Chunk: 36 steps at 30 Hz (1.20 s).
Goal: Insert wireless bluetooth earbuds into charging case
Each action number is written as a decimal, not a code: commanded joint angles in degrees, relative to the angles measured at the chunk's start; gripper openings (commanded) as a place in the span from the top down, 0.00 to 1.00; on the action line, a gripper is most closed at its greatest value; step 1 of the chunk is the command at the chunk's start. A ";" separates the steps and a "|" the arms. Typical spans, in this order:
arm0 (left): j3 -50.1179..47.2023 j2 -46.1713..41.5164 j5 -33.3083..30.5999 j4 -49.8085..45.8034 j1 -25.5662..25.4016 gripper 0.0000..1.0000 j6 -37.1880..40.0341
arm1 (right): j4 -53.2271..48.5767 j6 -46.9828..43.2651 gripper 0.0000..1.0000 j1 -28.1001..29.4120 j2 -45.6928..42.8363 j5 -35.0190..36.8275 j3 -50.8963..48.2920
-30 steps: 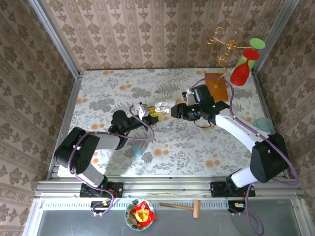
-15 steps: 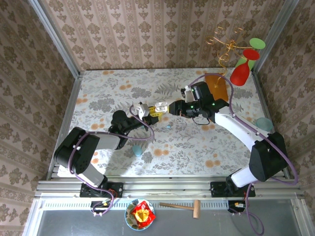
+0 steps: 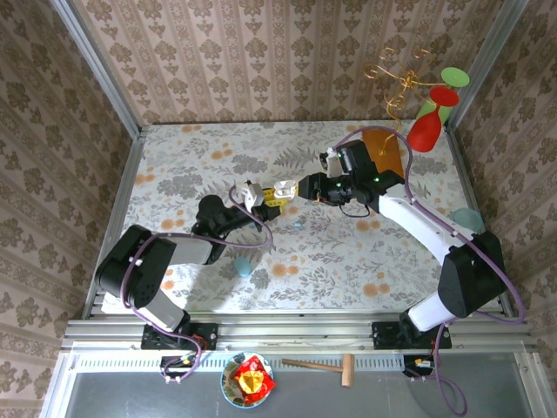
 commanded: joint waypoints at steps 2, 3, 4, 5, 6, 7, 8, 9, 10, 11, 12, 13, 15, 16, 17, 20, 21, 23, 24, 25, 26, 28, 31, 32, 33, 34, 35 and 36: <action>2.27 0.20 0.62 1.76 -0.05 1.00 -0.97 | -2.18 -2.09 0.42 0.36 -0.38 -3.63 0.93; 2.39 0.26 0.66 1.67 -0.05 1.00 -1.04 | -2.28 -2.22 0.41 0.41 -0.28 -3.82 0.78; 2.49 0.41 0.74 1.67 -0.05 1.00 -1.05 | -2.16 -2.24 0.41 0.59 -0.27 -4.08 0.66; 2.45 0.50 0.75 1.67 -0.05 1.00 -1.06 | -1.93 -2.23 0.41 0.62 -0.19 -4.51 0.51; 2.50 0.51 0.86 1.67 -0.05 1.00 -1.14 | -1.75 -2.18 0.40 0.79 -0.07 -4.81 0.44; 2.55 0.56 0.91 1.67 -0.05 1.00 -1.20 | -1.63 -2.17 0.39 0.96 0.07 -5.01 0.49; 2.58 0.59 0.85 1.66 -0.05 1.00 -1.21 | -1.43 -2.18 0.39 1.06 0.15 -5.02 0.49; 2.59 0.62 0.85 1.66 -0.05 1.00 -1.16 | -1.23 -2.15 0.38 1.15 0.21 -5.17 0.49; 2.58 0.63 0.95 1.71 -0.05 1.00 -1.24 | -0.84 -2.03 0.37 1.23 0.28 -5.55 0.56; 2.59 0.75 1.01 1.68 -0.05 1.00 -1.26 | -0.33 -2.01 0.36 1.32 0.27 -6.30 0.50; 2.56 0.70 1.02 1.71 -0.05 1.00 -1.22 | -0.02 -2.04 0.34 1.38 0.26 -6.86 0.49; 2.46 0.73 1.05 1.72 -0.05 1.00 -1.30 | 0.18 -2.20 0.33 1.42 0.10 -7.13 0.49; 2.39 0.56 1.05 1.65 -0.05 1.00 -1.19 | -0.59 -2.86 0.29 1.42 -0.31 -6.23 0.39; 2.40 0.50 0.99 1.76 -0.05 1.00 -1.30 | -1.17 -3.38 0.28 1.43 -0.74 -5.42 0.31; 2.33 0.42 1.01 1.74 -0.02 1.00 -1.23 | -1.85 -3.71 0.27 1.34 -1.01 -4.44 0.15; 2.32 0.02 0.85 1.78 0.02 1.00 -1.35 | -2.24 -4.50 0.26 1.15 -2.47 -2.96 -0.80; 2.24 -0.11 0.88 1.76 0.04 1.00 -1.40 | -2.57 -4.90 0.25 1.07 -2.82 -2.39 -0.96; 2.16 -0.51 0.85 1.83 0.13 1.00 -1.82 | -3.66 -6.33 0.25 1.08 -3.65 -0.10 -1.41; 2.14 -0.62 0.91 1.88 0.22 1.00 -2.10 | -3.79 -6.62 0.25 1.07 -4.00 0.59 -1.77; 2.15 -0.84 1.08 1.84 0.22 1.00 -2.20 | -3.60 -7.06 0.25 1.06 -4.54 0.95 -2.14; 2.10 -0.97 1.12 1.84 0.26 1.00 -2.36 | -3.36 -7.40 0.25 1.07 -5.04 1.29 -2.45; 1.97 -1.23 1.05 1.84 0.31 1.00 -2.60 | -3.35 -7.87 0.25 1.07 -5.71 1.81 -2.68; 1.79 -1.27 0.84 1.84 0.39 1.00 -2.53 | -3.65 -8.66 0.25 1.07 -6.32 1.81 -2.76; 1.78 -1.29 0.85 1.85 0.39 1.00 -2.56 | -3.83 -8.74 0.24 1.07 -6.44 2.11 -2.74; 1.79 -1.28 0.88 1.84 0.39 1.00 -2.61 | -4.09 -8.43 0.24 0.99 -6.34 2.74 -2.56; 1.88 -1.33 1.09 1.87 0.44 1.00 -2.74 | -4.41 -7.72 0.24 0.92 -6.05 3.45 -2.26; 2.01 -1.46 1.27 1.86 0.39 1.00 -2.81 | -4.46 -7.10 0.24 0.84 -5.72 3.76 -2.02; 2.05 -1.47 1.37 1.84 0.39 1.00 -2.85 | -4.38 -6.41 0.24 0.83 -5.37 3.77 -1.77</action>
